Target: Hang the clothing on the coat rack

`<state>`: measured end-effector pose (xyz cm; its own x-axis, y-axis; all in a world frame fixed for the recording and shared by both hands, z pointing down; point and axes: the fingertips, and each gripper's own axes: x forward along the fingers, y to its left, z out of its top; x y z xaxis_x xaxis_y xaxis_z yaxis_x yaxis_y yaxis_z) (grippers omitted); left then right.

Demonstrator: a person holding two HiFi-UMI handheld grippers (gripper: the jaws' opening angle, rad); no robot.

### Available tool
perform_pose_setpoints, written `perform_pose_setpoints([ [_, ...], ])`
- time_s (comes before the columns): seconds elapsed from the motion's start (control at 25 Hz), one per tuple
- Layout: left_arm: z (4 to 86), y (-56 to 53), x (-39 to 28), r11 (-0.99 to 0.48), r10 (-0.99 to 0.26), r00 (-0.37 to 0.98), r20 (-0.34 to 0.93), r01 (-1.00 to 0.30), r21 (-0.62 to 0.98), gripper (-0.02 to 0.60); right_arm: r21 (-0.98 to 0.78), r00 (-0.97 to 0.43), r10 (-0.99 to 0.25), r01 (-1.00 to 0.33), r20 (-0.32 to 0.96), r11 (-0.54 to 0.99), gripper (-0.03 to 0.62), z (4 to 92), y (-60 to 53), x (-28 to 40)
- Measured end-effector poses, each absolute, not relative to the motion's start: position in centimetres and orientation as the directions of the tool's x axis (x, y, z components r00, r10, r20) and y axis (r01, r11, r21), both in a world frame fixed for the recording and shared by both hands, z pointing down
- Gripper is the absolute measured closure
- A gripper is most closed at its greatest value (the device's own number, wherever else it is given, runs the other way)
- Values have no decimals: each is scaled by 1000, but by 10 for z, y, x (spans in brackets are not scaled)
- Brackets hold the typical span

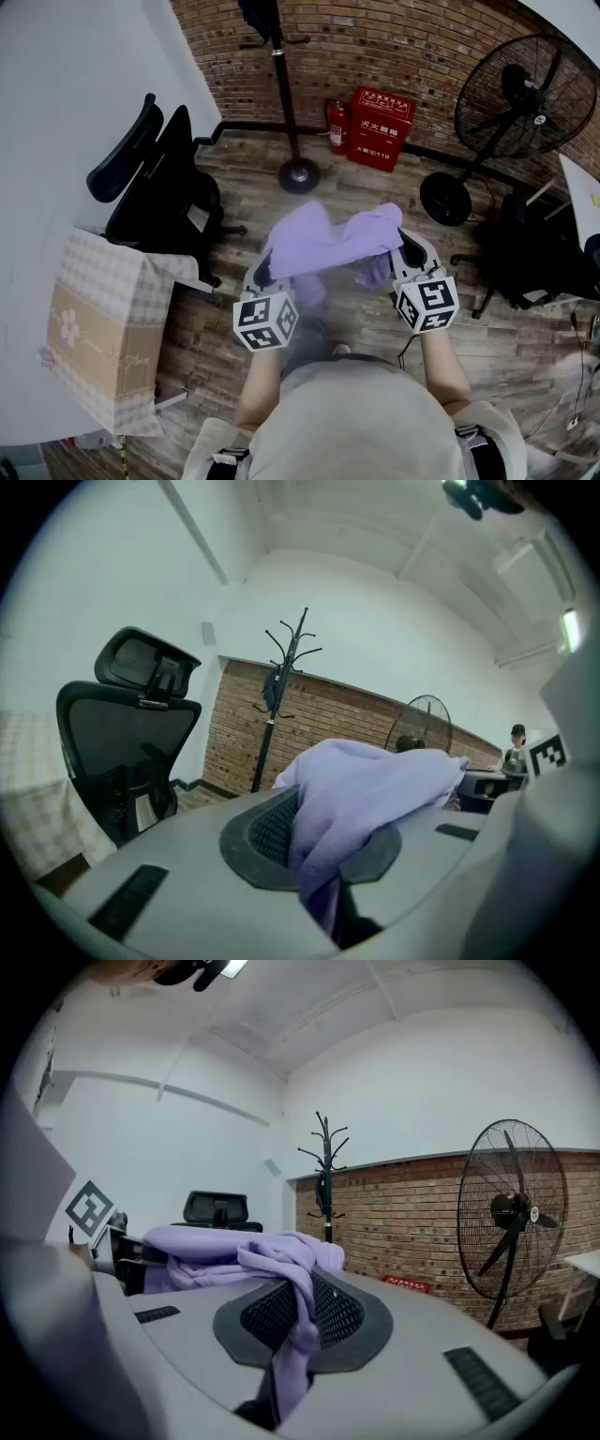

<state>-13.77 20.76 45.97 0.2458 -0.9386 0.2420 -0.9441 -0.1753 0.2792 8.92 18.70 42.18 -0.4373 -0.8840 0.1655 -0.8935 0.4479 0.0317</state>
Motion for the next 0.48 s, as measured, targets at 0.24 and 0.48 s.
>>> perform_pose_setpoints([
  [0.24,445,238,-135,-192,-941,252,225,-947,256,546,27,-436,-890,-896,131,443,571,411,222,92],
  [0.48,435,251,-133,-186,-950,240,203,-950,250,546,44,-448,-888,-890,105,454,571,402,234,94],
])
